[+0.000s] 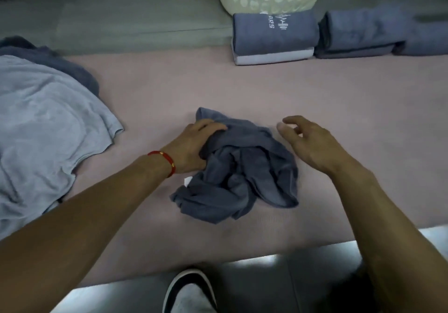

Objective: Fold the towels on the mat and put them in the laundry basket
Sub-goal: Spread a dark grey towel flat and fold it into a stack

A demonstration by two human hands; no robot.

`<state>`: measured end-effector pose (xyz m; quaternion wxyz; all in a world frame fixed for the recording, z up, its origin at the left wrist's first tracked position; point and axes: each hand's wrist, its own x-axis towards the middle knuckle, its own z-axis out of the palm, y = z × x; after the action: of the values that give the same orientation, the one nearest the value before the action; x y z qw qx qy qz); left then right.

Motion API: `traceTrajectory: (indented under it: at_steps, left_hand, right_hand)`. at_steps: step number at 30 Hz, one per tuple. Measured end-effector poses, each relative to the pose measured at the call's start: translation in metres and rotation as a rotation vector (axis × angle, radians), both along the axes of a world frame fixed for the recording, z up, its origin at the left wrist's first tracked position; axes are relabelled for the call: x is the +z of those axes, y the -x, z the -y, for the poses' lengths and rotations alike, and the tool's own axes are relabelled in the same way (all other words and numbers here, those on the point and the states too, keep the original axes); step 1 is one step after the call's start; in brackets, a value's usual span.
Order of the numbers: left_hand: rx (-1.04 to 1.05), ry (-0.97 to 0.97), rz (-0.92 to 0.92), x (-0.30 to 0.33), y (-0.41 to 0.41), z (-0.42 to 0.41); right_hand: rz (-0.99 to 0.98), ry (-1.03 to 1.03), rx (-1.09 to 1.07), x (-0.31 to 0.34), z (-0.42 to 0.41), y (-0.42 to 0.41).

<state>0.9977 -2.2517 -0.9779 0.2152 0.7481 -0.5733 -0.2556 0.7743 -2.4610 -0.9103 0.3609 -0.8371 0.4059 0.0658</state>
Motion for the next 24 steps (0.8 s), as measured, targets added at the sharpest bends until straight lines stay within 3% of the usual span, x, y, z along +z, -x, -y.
traceTrajectory:
  at_steps: [5,9,13,16,19,24]
  left_hand:
    - [0.104,0.054,0.028,-0.007,-0.008,-0.016]
    - [0.297,0.166,0.090,0.003,-0.011,-0.019]
    - [0.483,0.342,-0.038,0.030,-0.016,0.003]
    - [0.507,0.431,-0.028,0.052,-0.028,0.027]
    - [0.434,0.481,0.019,0.075,-0.047,0.053]
    - [0.430,0.484,-0.021,0.109,-0.080,0.104]
  right_hand:
    - [-0.221,-0.088,-0.029,-0.036,-0.024,0.050]
    - [-0.058,-0.143,-0.101,-0.059,-0.044,0.078]
    - [0.010,0.178,-0.024,-0.072,-0.057,0.084]
    - [0.284,0.292,-0.101,-0.055,-0.046,0.084]
    - [0.479,0.057,-0.233,-0.019,-0.006,0.086]
    - [0.622,-0.247,-0.342,0.055,0.072,0.089]
